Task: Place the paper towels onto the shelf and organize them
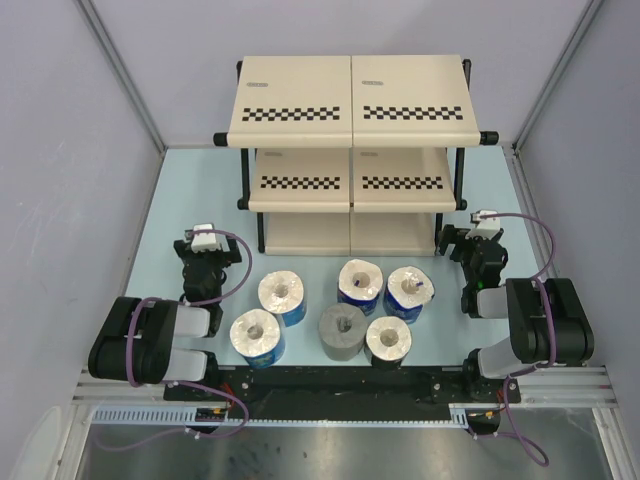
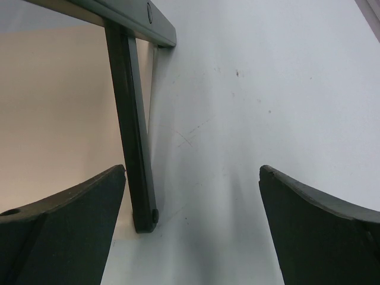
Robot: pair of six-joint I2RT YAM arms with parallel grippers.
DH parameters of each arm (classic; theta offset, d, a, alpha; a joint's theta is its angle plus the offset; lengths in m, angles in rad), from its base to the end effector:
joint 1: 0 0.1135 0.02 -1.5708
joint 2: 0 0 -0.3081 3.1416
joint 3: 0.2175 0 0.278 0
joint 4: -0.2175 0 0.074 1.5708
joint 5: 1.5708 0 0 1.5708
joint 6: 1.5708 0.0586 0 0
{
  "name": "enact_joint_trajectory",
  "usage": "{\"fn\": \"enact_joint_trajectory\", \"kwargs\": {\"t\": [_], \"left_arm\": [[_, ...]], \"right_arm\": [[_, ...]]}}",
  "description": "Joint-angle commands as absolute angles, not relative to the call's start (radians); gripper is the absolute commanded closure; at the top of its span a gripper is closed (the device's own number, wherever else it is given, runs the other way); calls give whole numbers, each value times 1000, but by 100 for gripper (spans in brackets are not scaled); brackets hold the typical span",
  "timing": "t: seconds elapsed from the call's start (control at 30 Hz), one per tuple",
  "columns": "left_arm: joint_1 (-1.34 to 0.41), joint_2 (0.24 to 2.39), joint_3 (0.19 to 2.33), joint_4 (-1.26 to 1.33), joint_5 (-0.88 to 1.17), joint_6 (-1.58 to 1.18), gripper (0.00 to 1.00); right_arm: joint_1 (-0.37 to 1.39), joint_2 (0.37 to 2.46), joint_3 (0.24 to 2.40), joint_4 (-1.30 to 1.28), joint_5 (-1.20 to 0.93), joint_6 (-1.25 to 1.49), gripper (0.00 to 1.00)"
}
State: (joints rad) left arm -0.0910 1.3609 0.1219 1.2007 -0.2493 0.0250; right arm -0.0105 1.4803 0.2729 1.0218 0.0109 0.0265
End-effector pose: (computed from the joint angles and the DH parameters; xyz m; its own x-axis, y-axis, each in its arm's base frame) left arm 0.2320 -0.0067 0.1727 -0.0421 0.0282 -0.9987 -0.1564 0.9871 0.0344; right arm 0.2750 -0.0035 0.1635 -0.1839 0.0284 -0.9825 0.0261 0.9994 0.0240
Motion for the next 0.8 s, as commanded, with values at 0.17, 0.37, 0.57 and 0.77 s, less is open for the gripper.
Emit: {"fn": "enact_joint_trajectory", "kwargs": {"t": [0.17, 0.37, 0.57, 0.77], "left_arm": [[-87, 1344, 150, 1226, -229, 15, 0], [-94, 1335, 140, 1252, -247, 17, 0], [-126, 1076, 257, 818, -462, -67, 0], [-147, 914, 374, 459, -374, -271, 0]], "right_arm": [[-18, 1477, 282, 1046, 9, 28, 0], [-5, 1311, 284, 909, 156, 69, 0], [-3, 1048, 284, 683, 317, 181, 0], [-3, 878, 377, 303, 500, 440, 0]]}}
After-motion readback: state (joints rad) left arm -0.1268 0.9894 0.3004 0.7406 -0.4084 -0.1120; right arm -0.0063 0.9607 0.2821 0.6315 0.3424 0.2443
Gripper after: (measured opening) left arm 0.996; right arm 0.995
